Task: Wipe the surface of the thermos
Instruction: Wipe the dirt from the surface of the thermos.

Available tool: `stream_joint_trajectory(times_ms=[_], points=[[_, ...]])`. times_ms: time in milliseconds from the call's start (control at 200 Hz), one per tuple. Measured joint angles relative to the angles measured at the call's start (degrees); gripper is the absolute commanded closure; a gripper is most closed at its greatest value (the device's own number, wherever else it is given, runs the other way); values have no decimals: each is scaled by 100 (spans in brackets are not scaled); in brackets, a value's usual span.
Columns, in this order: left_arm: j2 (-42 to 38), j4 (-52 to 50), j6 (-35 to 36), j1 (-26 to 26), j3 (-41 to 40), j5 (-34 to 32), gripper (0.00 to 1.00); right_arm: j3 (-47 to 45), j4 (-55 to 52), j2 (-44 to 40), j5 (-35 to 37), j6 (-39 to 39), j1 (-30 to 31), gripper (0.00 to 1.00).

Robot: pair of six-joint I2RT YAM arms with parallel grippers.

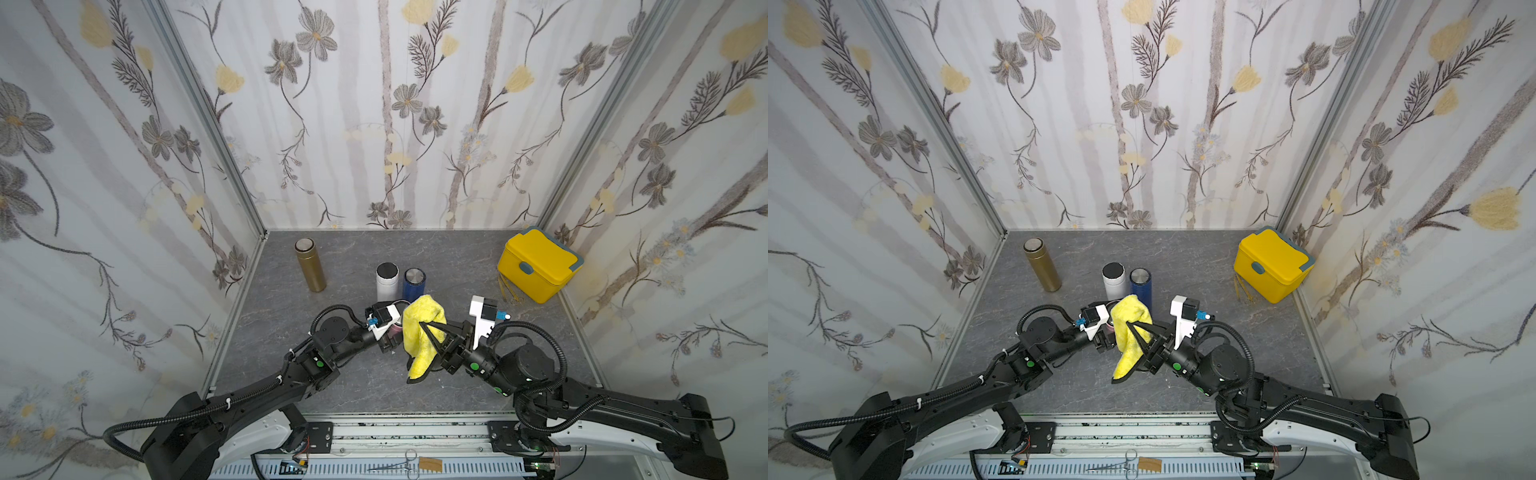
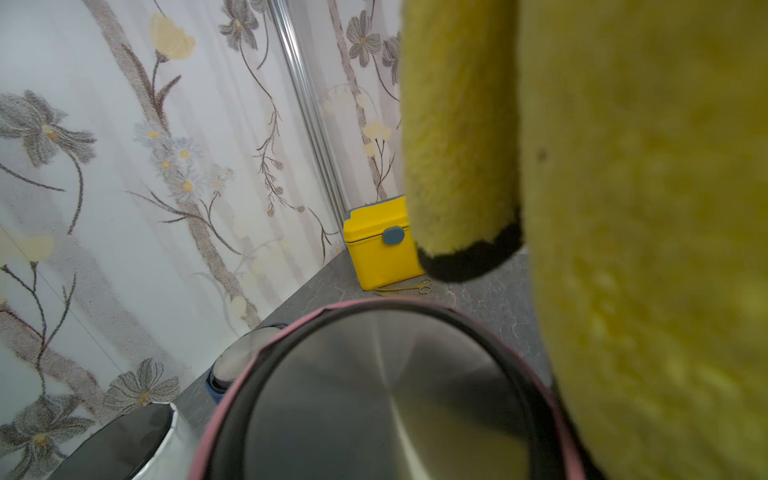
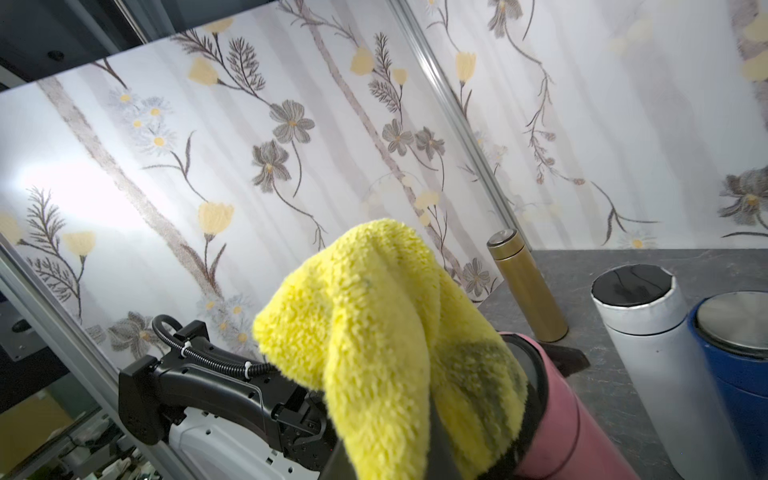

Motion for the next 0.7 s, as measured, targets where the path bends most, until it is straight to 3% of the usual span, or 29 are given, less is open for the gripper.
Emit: stream_joint_trajectory(times_ms=[255, 485, 699], points=[[-295, 149, 726, -269, -409, -184, 100, 256, -638, 649, -17, 337, -74, 100], [-601, 52, 909, -387, -605, -186, 100, 251, -774, 688, -245, 780, -632, 100], [-505, 22, 966, -413, -610, -411, 100, 315, -540, 1115, -420, 866, -433, 100]])
